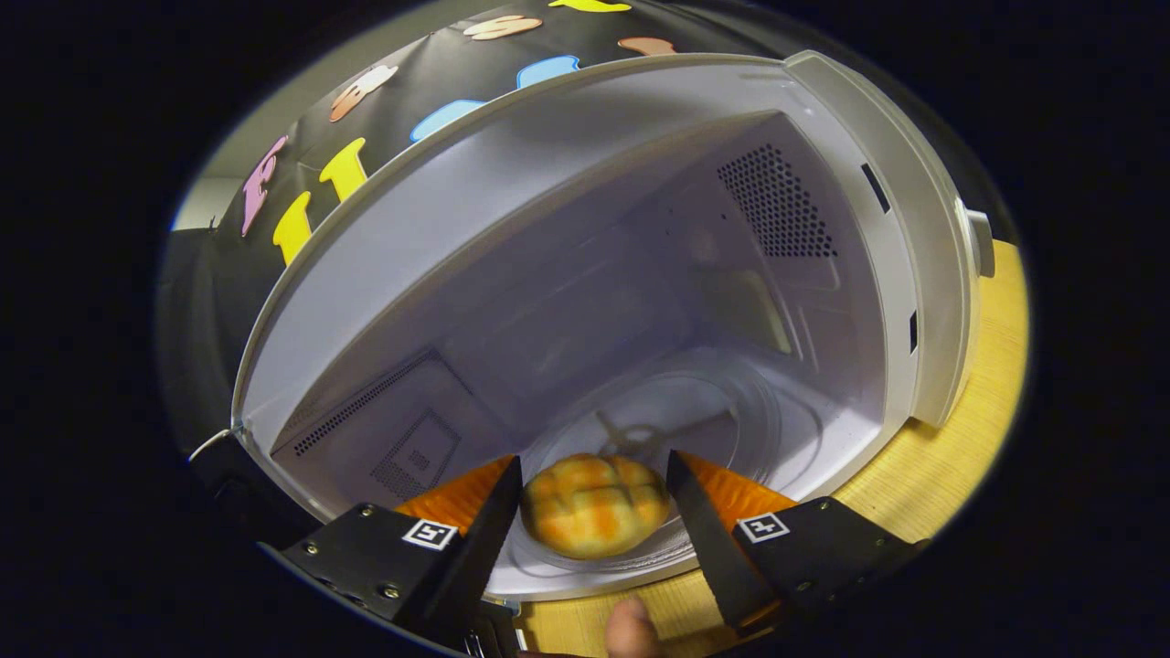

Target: Open the microwave, put the food inside, and close the microwave door.

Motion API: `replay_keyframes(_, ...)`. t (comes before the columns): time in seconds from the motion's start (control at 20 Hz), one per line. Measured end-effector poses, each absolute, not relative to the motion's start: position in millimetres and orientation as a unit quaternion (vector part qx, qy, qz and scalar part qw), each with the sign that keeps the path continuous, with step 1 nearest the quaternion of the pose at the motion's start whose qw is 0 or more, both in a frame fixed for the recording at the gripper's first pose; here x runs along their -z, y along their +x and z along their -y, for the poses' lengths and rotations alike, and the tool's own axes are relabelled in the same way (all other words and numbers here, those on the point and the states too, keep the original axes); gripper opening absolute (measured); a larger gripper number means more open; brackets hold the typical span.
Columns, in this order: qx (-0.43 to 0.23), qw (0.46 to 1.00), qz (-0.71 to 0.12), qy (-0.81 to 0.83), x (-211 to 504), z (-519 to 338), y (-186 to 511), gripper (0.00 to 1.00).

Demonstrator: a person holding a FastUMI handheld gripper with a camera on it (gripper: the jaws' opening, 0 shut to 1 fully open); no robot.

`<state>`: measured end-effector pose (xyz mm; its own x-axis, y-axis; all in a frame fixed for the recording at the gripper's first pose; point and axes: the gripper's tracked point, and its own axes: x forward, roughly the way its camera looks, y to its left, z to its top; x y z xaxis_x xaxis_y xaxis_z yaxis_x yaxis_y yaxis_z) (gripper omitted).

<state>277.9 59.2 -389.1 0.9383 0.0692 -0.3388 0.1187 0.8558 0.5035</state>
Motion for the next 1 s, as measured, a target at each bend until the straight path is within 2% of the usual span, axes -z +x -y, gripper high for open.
replay_keyframes(0.25, 0.023, 0.956, -0.169, 0.239, 380.4, -48.8, 274.5, 0.97)
replay_keyframes(0.5, -0.017, 0.959, -0.172, 0.223, 343.8, -49.1, 227.6, 0.97)
replay_keyframes(0.8, -0.148, 0.957, -0.156, 0.193, 279.7, -65.8, 112.4, 0.97)
replay_keyframes(1.0, -0.218, 0.954, -0.109, 0.175, 228.9, -74.2, 31.0, 0.97)
